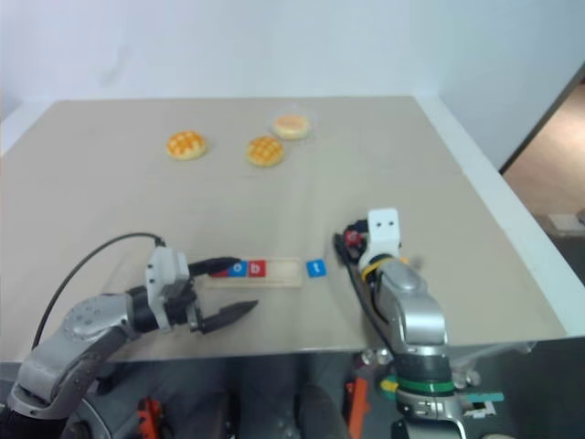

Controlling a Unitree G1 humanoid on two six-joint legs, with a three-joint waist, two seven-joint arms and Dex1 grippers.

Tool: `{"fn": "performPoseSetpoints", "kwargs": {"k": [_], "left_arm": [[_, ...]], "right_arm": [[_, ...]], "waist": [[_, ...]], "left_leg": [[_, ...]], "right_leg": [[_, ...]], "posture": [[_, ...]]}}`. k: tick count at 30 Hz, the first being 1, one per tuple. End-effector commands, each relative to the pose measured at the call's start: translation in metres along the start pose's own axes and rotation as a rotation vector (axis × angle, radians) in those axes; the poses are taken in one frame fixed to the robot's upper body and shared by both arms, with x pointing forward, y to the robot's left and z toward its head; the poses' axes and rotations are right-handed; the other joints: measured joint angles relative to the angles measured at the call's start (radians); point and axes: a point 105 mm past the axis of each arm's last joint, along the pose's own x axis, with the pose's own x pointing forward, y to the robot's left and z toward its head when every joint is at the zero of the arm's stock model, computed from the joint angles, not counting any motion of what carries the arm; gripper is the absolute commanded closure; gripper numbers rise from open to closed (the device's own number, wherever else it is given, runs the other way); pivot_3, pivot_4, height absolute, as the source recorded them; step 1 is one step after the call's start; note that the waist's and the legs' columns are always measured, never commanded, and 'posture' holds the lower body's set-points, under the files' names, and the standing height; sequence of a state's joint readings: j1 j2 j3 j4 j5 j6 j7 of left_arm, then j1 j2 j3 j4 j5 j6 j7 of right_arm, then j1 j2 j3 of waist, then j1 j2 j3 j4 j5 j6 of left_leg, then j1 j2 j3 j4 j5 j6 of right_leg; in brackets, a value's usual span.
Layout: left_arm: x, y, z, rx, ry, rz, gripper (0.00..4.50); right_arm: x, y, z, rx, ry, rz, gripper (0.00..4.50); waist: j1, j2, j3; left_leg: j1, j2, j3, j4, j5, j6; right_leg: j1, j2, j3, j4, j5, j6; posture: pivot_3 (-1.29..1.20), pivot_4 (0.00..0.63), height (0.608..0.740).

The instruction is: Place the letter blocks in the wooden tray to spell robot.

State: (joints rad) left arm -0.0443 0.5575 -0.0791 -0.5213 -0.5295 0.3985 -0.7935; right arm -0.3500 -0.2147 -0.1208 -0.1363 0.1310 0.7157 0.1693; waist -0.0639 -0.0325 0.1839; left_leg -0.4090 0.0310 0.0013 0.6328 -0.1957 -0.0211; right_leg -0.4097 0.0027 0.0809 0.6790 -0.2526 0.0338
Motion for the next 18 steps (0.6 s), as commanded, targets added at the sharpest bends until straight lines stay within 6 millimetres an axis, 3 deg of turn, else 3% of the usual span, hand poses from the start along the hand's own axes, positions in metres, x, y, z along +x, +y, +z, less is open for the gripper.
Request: {"fn": "performPoseSetpoints", "kwargs": {"k": [1, 10, 18], "left_arm": [[0.003, -0.003, 0.014, 0.050, -0.037, -0.015, 0.00], [0.003, -0.002, 0.013, 0.057, -0.030, -0.013, 0.00], [0.001, -0.002, 0.010, 0.046, -0.010, -0.021, 0.00]], "right_arm": [[-0.001, -0.005, 0.004, 0.016, -0.025, -0.048, 0.27], [-0.008, 0.002, -0.004, 0.006, -0.011, -0.098, 3.24], [-0.044, 0.021, -0.014, 0.045, 0.080, -0.078, 3.24]], "waist": [[0.000, 0.000, 0.000], [-0.001, 0.000, 0.000], [0.000, -0.001, -0.001]], "left_leg": [[0.000, 0.000, 0.000, 0.000, 0.000, 0.000], [0.000, 0.000, -0.001, 0.000, 0.000, 0.000], [0.000, 0.001, -0.001, -0.001, 0.000, 0.000]], "right_leg": [[0.000, 0.000, 0.000, 0.000, 0.000, 0.000], [0.000, 0.000, 0.000, 0.000, 0.000, 0.000], [0.000, 0.000, -0.001, -0.001, -0.003, -0.003]], "posture": [[0.00, 0.150, 0.740], [0.00, 0.150, 0.740], [0.00, 0.150, 0.740]]}}
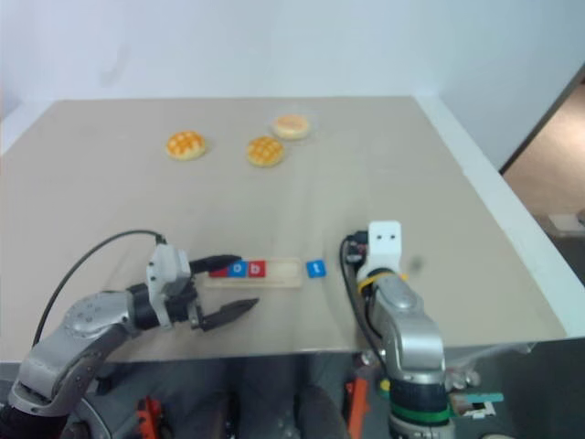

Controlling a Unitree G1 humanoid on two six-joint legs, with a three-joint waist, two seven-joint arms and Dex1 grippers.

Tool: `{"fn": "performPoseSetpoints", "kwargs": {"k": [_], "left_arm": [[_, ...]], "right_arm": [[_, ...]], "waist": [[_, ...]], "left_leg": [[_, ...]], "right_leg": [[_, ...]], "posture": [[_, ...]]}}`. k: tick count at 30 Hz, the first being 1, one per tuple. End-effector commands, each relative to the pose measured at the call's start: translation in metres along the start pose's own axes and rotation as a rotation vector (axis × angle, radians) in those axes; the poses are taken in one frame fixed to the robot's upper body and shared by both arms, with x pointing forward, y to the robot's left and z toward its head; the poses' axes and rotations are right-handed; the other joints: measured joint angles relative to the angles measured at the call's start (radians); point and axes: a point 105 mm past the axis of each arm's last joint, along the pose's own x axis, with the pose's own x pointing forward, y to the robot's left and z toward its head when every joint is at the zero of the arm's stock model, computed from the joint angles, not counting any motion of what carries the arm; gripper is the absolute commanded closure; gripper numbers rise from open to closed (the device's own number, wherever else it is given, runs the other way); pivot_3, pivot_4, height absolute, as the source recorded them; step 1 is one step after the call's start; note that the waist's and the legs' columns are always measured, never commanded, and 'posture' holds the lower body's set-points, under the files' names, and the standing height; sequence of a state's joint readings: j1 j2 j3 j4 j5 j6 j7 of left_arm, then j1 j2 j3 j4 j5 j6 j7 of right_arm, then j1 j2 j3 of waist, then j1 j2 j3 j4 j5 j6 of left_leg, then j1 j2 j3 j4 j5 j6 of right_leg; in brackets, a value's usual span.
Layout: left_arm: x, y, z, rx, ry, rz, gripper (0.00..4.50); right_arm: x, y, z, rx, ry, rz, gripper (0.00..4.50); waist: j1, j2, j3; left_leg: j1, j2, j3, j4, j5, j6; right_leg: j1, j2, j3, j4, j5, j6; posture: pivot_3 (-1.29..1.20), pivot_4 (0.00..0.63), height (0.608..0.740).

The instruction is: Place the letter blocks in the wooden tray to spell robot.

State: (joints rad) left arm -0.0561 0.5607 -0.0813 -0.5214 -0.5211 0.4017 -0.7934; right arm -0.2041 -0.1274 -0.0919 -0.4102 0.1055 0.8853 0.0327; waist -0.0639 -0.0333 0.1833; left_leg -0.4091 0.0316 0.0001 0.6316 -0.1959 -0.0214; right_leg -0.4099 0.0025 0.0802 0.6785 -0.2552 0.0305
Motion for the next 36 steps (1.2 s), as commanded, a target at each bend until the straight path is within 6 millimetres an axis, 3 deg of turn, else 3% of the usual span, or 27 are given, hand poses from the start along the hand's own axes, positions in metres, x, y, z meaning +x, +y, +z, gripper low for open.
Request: {"fn": "performPoseSetpoints", "kwargs": {"k": [1, 8, 15, 16, 22, 23, 29, 36], "left_arm": [[0.000, -0.003, 0.009, 0.033, -0.014, -0.021, 0.00], [0.000, -0.003, 0.007, 0.036, 0.003, -0.048, 0.00], [0.001, -0.003, 0.007, 0.044, 0.012, -0.063, 0.00], [0.001, -0.003, 0.006, 0.044, 0.015, -0.065, 0.00], [0.003, -0.004, 0.005, 0.039, 0.016, -0.066, 0.00], [0.003, -0.004, 0.005, 0.039, 0.014, -0.065, 0.00], [0.008, -0.004, 0.005, 0.048, 0.003, -0.083, 0.00], [0.012, -0.004, 0.007, 0.087, -0.012, -0.121, 0.00]], "right_arm": [[-0.016, 0.010, -0.002, 0.016, 0.044, 0.027, 3.24], [-0.038, 0.024, 0.000, 0.042, 0.086, 0.052, 3.24], [-0.042, 0.023, -0.003, 0.069, 0.095, 0.034, 3.24], [-0.043, 0.025, 0.002, 0.078, 0.079, 0.047, 2.20], [-0.048, 0.013, 0.034, 0.058, -0.023, 0.048, 0.18], [-0.050, 0.011, 0.042, 0.054, -0.042, 0.062, 0.02], [-0.044, -0.006, 0.072, -0.093, -0.082, 0.273, 0.02], [-0.033, -0.005, 0.052, -0.375, -0.031, 0.815, 0.02]], "waist": [[0.000, 0.000, 0.000], [0.000, 0.000, 0.000], [-0.001, 0.000, 0.000], [-0.001, 0.000, 0.000], [-0.001, 0.000, 0.000], [-0.001, 0.000, 0.000], [0.001, 0.000, 0.000], [0.001, 0.000, 0.000]], "left_leg": [[0.000, 0.000, 0.000, 0.000, 0.000, 0.000], [0.000, 0.000, 0.000, 0.000, 0.000, 0.000], [-0.001, 0.000, 0.000, -0.004, 0.000, 0.000], [-0.001, 0.000, 0.000, -0.006, 0.000, 0.000], [-0.004, 0.000, 0.000, -0.008, 0.000, 0.000], [-0.006, 0.000, 0.000, -0.008, 0.000, 0.000], [-0.014, -0.002, -0.001, -0.007, 0.000, 0.000], [-0.013, -0.002, -0.001, -0.007, -0.001, 0.001]], "right_leg": [[0.000, 0.000, 0.000, 0.000, 0.000, 0.000], [-0.001, 0.000, 0.000, 0.000, -0.001, -0.002], [-0.001, -0.001, -0.001, -0.005, -0.001, -0.002], [-0.001, -0.001, -0.001, -0.006, -0.001, -0.002], [-0.002, -0.001, -0.002, -0.011, 0.002, 0.004], [-0.003, -0.001, -0.002, -0.012, 0.003, 0.004], [-0.008, -0.002, -0.003, -0.013, 0.004, 0.006], [-0.007, -0.001, -0.004, -0.014, 0.004, 0.006]], "posture": [[0.00, 0.150, 0.740], [0.00, 0.150, 0.740], [0.00, 0.150, 0.740], [0.00, 0.150, 0.740], [0.00, 0.150, 0.740], [0.00, 0.150, 0.740], [0.00, 0.150, 0.740], [0.00, 0.150, 0.740]]}}
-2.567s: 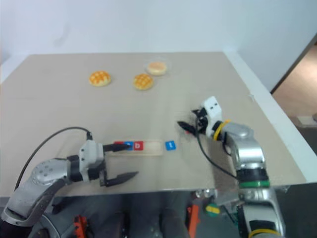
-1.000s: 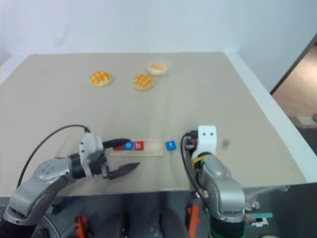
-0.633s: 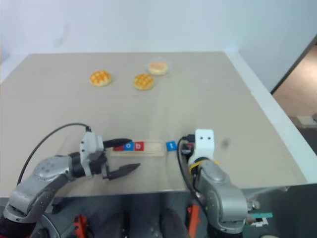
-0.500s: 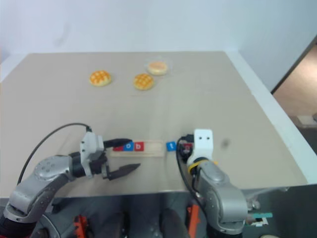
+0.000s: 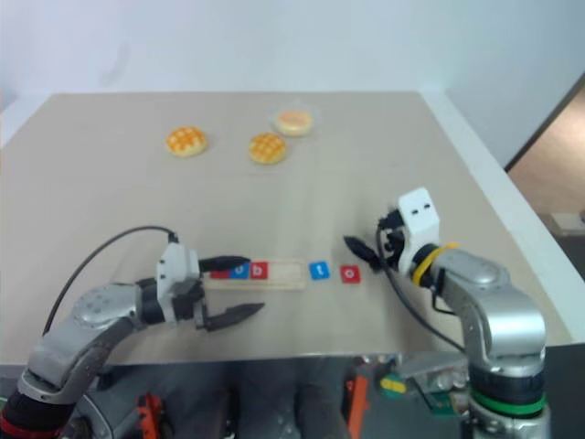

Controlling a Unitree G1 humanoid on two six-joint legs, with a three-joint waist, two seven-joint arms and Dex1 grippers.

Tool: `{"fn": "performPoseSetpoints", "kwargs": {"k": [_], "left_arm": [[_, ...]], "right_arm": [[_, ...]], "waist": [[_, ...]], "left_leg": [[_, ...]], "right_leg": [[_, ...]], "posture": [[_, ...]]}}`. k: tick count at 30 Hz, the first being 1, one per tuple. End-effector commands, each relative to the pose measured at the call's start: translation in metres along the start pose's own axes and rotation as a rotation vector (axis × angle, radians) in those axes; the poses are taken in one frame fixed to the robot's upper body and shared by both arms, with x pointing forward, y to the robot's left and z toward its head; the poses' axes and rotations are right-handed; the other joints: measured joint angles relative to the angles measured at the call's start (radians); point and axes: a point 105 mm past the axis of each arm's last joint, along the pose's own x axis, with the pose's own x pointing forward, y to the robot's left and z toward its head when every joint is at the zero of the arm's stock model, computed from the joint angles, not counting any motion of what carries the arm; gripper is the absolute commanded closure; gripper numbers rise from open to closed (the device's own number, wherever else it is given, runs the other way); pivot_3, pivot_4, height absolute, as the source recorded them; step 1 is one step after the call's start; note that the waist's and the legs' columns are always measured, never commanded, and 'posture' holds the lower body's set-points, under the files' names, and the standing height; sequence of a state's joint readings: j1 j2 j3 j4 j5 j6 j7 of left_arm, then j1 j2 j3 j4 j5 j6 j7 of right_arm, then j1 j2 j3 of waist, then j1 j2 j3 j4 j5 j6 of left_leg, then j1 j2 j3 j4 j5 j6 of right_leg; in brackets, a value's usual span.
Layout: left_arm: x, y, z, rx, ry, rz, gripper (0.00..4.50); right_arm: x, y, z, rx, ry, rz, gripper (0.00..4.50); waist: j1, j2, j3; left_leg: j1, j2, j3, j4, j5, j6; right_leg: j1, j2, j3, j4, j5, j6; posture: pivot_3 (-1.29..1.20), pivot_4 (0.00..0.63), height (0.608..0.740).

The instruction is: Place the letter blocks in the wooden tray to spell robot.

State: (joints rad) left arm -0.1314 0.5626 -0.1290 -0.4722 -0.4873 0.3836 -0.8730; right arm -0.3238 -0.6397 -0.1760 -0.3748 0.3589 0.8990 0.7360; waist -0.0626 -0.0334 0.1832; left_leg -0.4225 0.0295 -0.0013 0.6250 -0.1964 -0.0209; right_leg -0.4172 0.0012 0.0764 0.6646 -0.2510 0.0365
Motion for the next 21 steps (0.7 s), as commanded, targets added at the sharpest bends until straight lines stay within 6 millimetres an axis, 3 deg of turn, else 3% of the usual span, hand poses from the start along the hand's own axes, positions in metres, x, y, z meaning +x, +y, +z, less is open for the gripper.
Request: {"fn": "performPoseSetpoints", "kwargs": {"k": [1, 5, 11, 18, 19, 21], "left_arm": [[0.002, -0.001, 0.006, 0.047, -0.024, -0.021, 0.00], [0.001, -0.001, 0.005, 0.051, -0.019, -0.014, 0.00], [-0.002, -0.001, 0.004, 0.050, -0.013, 0.014, 0.00], [-0.005, -0.001, 0.003, 0.051, -0.007, 0.032, 0.00], [-0.005, -0.001, 0.003, 0.052, -0.007, 0.032, 0.00], [-0.005, -0.002, 0.002, 0.053, -0.005, 0.030, 0.00]], "right_arm": [[0.003, 0.008, -0.006, -0.147, -0.009, 0.260, 0.02], [0.007, 0.002, -0.023, -0.253, 0.051, 0.409, 0.02], [0.013, -0.004, -0.031, -0.302, 0.077, 0.495, 0.02], [0.008, 0.007, -0.049, -0.292, 0.108, 0.573, 0.02], [0.007, 0.008, -0.050, -0.288, 0.108, 0.574, 0.26], [0.003, 0.010, -0.054, -0.282, 0.125, 0.585, 0.26]], "waist": [[-0.001, 0.000, 0.000], [-0.001, 0.000, 0.000], [0.005, 0.000, 0.000], [0.017, 0.000, 0.000], [0.017, 0.000, 0.000], [0.018, 0.001, 0.000]], "left_leg": [[0.000, 0.001, 0.000, 0.000, 0.000, 0.000], [0.000, 0.001, -0.001, 0.001, 0.000, 0.000], [0.000, 0.001, -0.002, 0.006, 0.000, 0.000], [0.000, 0.001, -0.004, 0.009, 0.000, 0.000], [0.001, 0.001, -0.004, 0.009, 0.000, 0.000], [0.002, 0.001, -0.004, 0.010, 0.000, 0.000]], "right_leg": [[0.000, 0.001, 0.000, 0.000, 0.000, 0.000], [0.000, 0.002, -0.001, 0.001, 0.001, -0.001], [0.002, 0.001, -0.001, 0.001, 0.002, 0.000], [0.005, 0.001, -0.003, 0.001, 0.003, 0.001], [0.006, 0.000, -0.003, 0.001, 0.003, 0.001], [0.006, 0.000, -0.003, 0.001, 0.003, 0.001]], "posture": [[0.00, 0.150, 0.740], [0.00, 0.150, 0.740], [0.00, 0.150, 0.740], [0.00, 0.150, 0.740], [0.00, 0.150, 0.740], [0.00, 0.150, 0.740]]}}
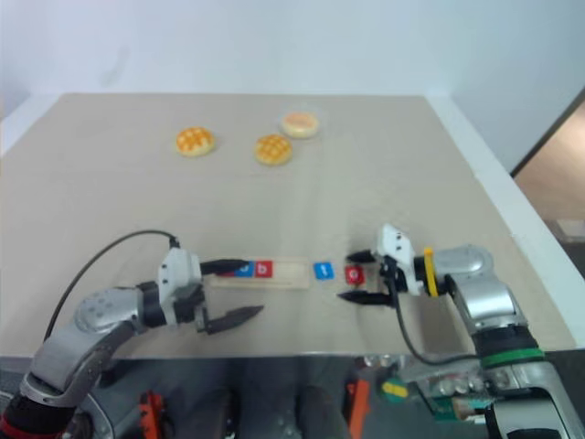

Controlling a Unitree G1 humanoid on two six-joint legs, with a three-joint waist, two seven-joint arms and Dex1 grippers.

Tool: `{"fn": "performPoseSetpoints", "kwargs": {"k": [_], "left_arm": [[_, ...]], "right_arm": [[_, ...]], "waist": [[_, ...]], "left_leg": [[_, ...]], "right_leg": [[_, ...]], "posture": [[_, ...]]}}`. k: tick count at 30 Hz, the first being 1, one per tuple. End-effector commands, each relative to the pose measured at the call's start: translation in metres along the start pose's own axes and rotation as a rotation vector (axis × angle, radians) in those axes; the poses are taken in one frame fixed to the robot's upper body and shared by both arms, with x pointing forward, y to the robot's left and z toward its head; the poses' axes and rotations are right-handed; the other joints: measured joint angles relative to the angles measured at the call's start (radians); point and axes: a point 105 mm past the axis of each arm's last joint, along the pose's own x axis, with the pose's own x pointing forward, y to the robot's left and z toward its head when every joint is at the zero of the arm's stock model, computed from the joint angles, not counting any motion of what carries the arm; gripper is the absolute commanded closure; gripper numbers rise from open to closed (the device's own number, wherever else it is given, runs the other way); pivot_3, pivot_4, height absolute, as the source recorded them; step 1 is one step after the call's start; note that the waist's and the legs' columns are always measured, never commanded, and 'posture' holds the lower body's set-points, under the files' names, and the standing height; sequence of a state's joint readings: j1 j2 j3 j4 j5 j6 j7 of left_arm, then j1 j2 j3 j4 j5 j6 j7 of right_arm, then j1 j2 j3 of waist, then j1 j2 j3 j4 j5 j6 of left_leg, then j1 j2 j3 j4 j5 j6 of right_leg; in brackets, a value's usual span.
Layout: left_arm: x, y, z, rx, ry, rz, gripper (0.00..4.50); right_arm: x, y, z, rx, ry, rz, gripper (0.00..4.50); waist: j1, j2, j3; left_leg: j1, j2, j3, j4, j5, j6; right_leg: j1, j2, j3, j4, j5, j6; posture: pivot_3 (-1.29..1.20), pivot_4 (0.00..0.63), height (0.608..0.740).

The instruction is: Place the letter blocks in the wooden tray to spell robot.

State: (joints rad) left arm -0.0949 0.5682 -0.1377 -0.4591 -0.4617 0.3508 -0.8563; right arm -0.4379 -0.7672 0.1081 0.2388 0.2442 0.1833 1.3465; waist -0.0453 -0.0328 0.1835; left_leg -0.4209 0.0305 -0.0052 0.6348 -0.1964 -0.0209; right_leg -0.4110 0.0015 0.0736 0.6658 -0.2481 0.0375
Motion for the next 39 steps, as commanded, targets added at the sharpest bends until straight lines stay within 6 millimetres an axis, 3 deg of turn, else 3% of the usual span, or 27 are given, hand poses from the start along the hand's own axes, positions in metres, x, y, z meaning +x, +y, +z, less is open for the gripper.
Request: {"fn": "performPoseSetpoints", "kwargs": {"k": [1, 7, 16, 19, 21, 24, 25, 26, 29, 34, 39], "left_arm": [[-0.002, -0.001, 0.012, 0.057, -0.027, -0.001, 0.00], [-0.001, -0.001, 0.010, 0.056, -0.023, -0.015, 0.00], [0.001, 0.000, 0.008, 0.056, -0.021, -0.025, 0.00], [0.002, 0.000, 0.009, 0.056, -0.026, -0.027, 0.00], [0.002, 0.001, 0.009, 0.055, -0.031, -0.028, 0.00], [0.002, 0.000, 0.009, 0.060, -0.035, -0.040, 0.00], [0.003, 0.000, 0.009, 0.064, -0.034, -0.045, 0.00], [0.003, 0.000, 0.009, 0.065, -0.033, -0.048, 0.00], [0.003, 0.001, 0.008, 0.067, -0.031, -0.051, 0.00], [0.003, 0.005, 0.007, 0.069, -0.029, -0.029, 0.00], [-0.001, 0.018, 0.004, 0.038, -0.025, 0.088, 0.00]], "right_arm": [[-0.006, 0.007, 0.002, -0.018, 0.013, 0.018, 0.26], [-0.009, 0.012, -0.002, 0.036, 0.041, 0.010, 0.26], [-0.010, 0.009, -0.015, 0.173, 0.095, -0.166, 0.26], [-0.010, 0.010, -0.017, 0.209, 0.103, -0.213, 0.83], [-0.009, 0.012, -0.014, 0.238, 0.086, -0.241, 1.72], [-0.008, 0.020, -0.013, 0.270, 0.086, -0.262, 2.56], [-0.007, 0.023, -0.013, 0.276, 0.088, -0.265, 3.09], [-0.007, 0.025, -0.013, 0.281, 0.088, -0.272, 3.30], [-0.006, 0.030, -0.013, 0.286, 0.092, -0.278, 3.30], [-0.006, 0.024, 0.008, 0.234, 0.043, -0.325, 3.30], [-0.003, -0.002, 0.060, 0.104, -0.052, -0.341, 3.30]], "waist": [[0.000, 0.000, 0.000], [0.000, 0.000, 0.000], [0.001, 0.000, 0.000], [0.001, 0.000, -0.001], [0.003, 0.000, -0.001], [0.010, 0.000, -0.001], [0.011, 0.000, -0.001], [0.012, 0.000, -0.001], [0.013, 0.000, -0.001], [0.014, 0.000, -0.001], [-0.001, 0.001, -0.001]], "left_leg": [[0.001, 0.000, 0.000, 0.000, 0.000, 0.000], [0.002, 0.000, -0.001, 0.001, 0.000, 0.000], [0.004, 0.000, -0.001, 0.001, 0.000, 0.000], [0.004, 0.000, -0.001, 0.003, 0.000, 0.000], [0.004, -0.001, 0.000, 0.003, 0.000, 0.000], [0.004, -0.002, 0.000, 0.004, 0.000, 0.000], [0.004, -0.002, 0.000, 0.004, 0.000, 0.000], [0.004, -0.002, 0.000, 0.003, 0.000, 0.000], [0.004, -0.001, -0.001, 0.002, 0.000, 0.000], [0.004, -0.001, -0.001, 0.002, 0.000, 0.000], [0.004, 0.000, 0.002, 0.003, 0.001, 0.001]], "right_leg": [[0.001, 0.000, 0.000, 0.000, 0.000, 0.000], [0.003, 0.000, 0.000, 0.000, 0.000, 0.000], [0.004, 0.000, 0.000, 0.000, 0.001, 0.000], [0.005, -0.001, 0.000, 0.000, 0.001, 0.001], [0.006, -0.001, 0.000, 0.000, 0.001, 0.001], [0.006, -0.002, 0.000, 0.000, 0.001, 0.000], [0.006, -0.002, 0.000, 0.000, 0.001, 0.001], [0.006, -0.002, 0.000, 0.000, 0.001, 0.002], [0.006, -0.001, -0.001, 0.000, 0.000, 0.002], [0.006, -0.001, -0.001, 0.000, 0.000, 0.001], [0.004, -0.001, 0.001, 0.000, 0.002, -0.001]], "posture": [[0.00, 0.150, 0.740], [0.00, 0.150, 0.740], [0.00, 0.150, 0.740], [0.00, 0.150, 0.740], [0.00, 0.150, 0.740], [0.00, 0.150, 0.740], [0.00, 0.150, 0.740], [0.00, 0.150, 0.740], [0.00, 0.150, 0.740], [0.00, 0.150, 0.740], [0.00, 0.150, 0.740]]}}
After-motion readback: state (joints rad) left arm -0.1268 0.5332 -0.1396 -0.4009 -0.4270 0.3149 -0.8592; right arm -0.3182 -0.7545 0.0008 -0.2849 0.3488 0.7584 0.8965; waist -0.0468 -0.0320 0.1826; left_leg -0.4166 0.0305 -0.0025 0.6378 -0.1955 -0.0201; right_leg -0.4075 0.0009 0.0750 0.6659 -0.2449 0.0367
